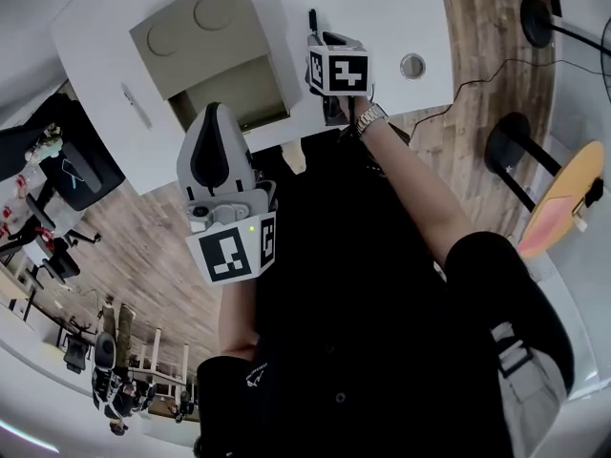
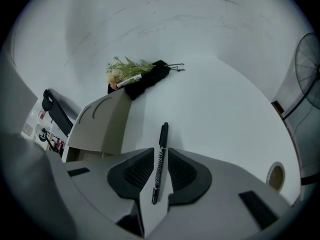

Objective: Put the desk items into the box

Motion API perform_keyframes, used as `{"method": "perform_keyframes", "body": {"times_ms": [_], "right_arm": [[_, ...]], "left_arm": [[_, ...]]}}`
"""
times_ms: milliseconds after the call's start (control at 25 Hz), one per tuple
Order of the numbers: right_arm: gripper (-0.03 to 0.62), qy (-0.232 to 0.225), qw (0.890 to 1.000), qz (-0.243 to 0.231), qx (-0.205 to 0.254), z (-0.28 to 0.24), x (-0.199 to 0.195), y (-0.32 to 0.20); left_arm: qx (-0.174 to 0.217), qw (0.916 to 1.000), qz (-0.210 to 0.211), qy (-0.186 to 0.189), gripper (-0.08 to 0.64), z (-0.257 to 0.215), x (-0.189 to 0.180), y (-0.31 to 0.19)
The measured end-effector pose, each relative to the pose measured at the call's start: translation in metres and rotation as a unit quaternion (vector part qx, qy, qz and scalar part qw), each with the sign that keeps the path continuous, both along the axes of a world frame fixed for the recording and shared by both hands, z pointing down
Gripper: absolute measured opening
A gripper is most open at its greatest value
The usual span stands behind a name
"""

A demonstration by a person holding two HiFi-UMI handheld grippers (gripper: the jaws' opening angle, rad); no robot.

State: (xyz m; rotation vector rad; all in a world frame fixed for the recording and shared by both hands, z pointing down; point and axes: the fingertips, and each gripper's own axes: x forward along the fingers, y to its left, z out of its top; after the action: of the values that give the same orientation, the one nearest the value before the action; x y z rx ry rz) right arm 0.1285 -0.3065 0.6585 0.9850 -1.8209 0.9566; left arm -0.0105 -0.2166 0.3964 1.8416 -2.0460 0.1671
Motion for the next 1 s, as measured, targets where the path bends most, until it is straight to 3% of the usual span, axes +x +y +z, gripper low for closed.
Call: {"method": "perform_keyframes", "body": {"times_ms": [200, 520, 760, 1000], "right_arm": [[0.086, 0.014, 1.0, 0.001, -0.023, 0.015, 0.002, 0.009], [0.041, 0.057, 0.998, -0.008, -0.008, 0.021, 0.004, 0.009], [0.04, 0.047, 0.999, -0.003, -0.02, 0.02, 0.004, 0.009], [0.04, 0.038, 0.999, -0.006, -0.001, 0.009, 0.0, 0.005]], "left_arm": [[-0.004, 1.0, -0.005, -0.004, 0.008, 0.003, 0.005, -0.006], [-0.013, 0.9998, -0.015, -0.003, 0.008, 0.012, 0.005, -0.001], [-0.007, 0.9996, -0.022, -0.014, 0.008, 0.006, 0.006, 0.004], [-0.002, 0.9995, -0.026, -0.021, 0.008, 0.003, 0.004, 0.015]]}}
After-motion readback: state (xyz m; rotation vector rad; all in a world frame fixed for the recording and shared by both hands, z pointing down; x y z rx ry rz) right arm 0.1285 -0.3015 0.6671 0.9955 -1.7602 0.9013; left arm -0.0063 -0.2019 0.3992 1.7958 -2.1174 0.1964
